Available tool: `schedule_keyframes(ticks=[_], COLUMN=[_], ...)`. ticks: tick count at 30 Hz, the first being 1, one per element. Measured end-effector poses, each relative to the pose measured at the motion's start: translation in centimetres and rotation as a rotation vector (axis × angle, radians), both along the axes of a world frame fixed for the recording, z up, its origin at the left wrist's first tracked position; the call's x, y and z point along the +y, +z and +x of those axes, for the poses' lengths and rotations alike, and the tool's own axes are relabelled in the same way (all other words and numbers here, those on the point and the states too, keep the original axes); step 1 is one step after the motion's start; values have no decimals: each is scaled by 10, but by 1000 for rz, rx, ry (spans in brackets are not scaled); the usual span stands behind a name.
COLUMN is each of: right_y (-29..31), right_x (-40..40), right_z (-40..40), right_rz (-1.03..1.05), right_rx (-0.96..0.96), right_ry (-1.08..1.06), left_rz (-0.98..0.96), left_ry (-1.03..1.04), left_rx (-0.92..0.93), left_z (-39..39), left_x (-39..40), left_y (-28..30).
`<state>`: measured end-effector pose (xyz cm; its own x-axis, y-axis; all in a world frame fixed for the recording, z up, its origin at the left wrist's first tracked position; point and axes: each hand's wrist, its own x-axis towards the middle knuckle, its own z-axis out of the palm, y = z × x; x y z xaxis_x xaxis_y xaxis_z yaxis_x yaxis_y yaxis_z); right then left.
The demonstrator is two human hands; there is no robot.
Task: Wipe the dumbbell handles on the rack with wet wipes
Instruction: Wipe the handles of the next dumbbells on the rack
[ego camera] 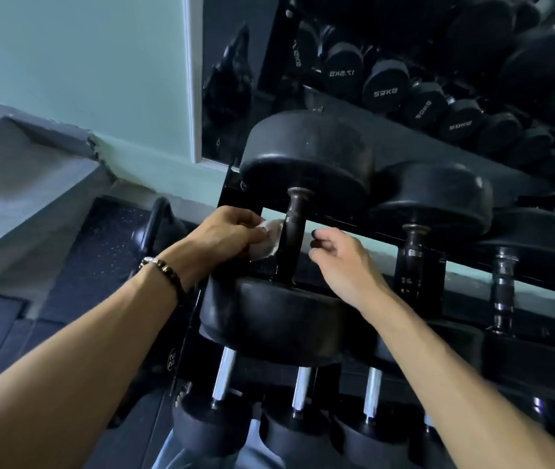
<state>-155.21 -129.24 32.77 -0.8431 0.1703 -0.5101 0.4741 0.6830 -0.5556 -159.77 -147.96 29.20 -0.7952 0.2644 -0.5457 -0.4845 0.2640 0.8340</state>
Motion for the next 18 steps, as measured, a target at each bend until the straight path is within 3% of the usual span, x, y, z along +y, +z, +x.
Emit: schedule_keyframes(ticks=[5,7,11,14,18], right_y=[2,0,-2,-4,-5], right_x=[-12,-16,-17,-15,-14], right_z=[29,33,35,35,35], right_rz=[-101,-96,-97,-129,-146], right_rx=[157,180,223,263,297], right_ry=[-125,-188,-245,-263,-250], left_rz=[156,183,146,28,-275], left_ry=[-74,-4,146,34,-259], left_rx=[-67,-88,41,134,66], left_z=[-4,-4,-8,-16,-9], left_x=[2,4,23,37,27], left_y=[17,14,11,16,10])
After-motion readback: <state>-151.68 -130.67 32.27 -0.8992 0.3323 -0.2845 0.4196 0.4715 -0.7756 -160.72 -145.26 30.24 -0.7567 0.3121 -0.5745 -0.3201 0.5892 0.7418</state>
